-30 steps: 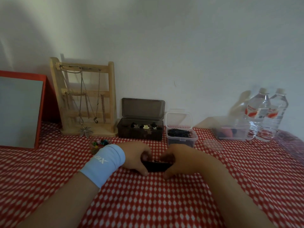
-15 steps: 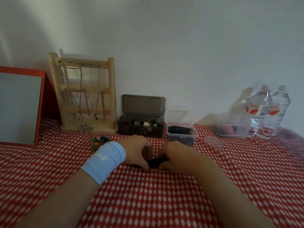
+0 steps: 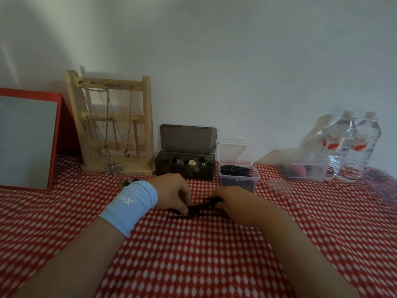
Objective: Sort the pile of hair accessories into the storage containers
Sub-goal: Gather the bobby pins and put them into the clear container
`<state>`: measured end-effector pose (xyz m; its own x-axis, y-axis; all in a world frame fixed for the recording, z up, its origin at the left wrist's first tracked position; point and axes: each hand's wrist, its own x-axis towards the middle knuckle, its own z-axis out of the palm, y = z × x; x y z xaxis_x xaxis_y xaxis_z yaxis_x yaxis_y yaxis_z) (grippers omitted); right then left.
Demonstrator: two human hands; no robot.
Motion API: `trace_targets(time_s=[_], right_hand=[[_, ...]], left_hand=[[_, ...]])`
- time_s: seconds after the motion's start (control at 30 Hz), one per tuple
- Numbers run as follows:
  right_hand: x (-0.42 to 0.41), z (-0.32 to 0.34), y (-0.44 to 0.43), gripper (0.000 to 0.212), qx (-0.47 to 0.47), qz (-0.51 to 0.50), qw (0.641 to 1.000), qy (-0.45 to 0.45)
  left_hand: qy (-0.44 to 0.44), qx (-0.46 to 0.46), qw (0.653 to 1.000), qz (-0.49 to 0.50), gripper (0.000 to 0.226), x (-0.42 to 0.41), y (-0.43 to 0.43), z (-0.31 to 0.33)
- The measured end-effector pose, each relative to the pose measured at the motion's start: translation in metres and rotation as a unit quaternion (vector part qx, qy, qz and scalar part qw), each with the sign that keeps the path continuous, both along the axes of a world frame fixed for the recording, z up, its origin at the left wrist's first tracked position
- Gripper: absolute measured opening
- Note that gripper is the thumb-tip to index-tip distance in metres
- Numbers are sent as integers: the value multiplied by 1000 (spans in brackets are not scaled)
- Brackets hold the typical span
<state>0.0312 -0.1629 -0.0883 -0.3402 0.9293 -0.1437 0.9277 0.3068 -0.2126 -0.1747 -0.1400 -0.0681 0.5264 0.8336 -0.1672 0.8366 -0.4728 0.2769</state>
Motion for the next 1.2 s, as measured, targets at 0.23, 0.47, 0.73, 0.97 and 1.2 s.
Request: trace_targets(time_s=[0.23,0.47,0.73,0.97,1.2], right_hand=[[18,6,-8,29,-9,-17,996,92],[16,10,-11,25,-110,-80,933,332],[7,-4,-2,23,-216,-103,803,547],[5,-4,-7,18,-264,-22,785,560],[4,-5,-7,22,-297,4,735,610]], left_hand=[[12,0,1000,0,24,-3,2,0],[-31,12,999,18,28,2,-2,2],[-332,76,939,34,27,17,-7,5],[-464,125,876,42,21,32,-13,-1],[-413,109,904,35,21,34,-13,-7]])
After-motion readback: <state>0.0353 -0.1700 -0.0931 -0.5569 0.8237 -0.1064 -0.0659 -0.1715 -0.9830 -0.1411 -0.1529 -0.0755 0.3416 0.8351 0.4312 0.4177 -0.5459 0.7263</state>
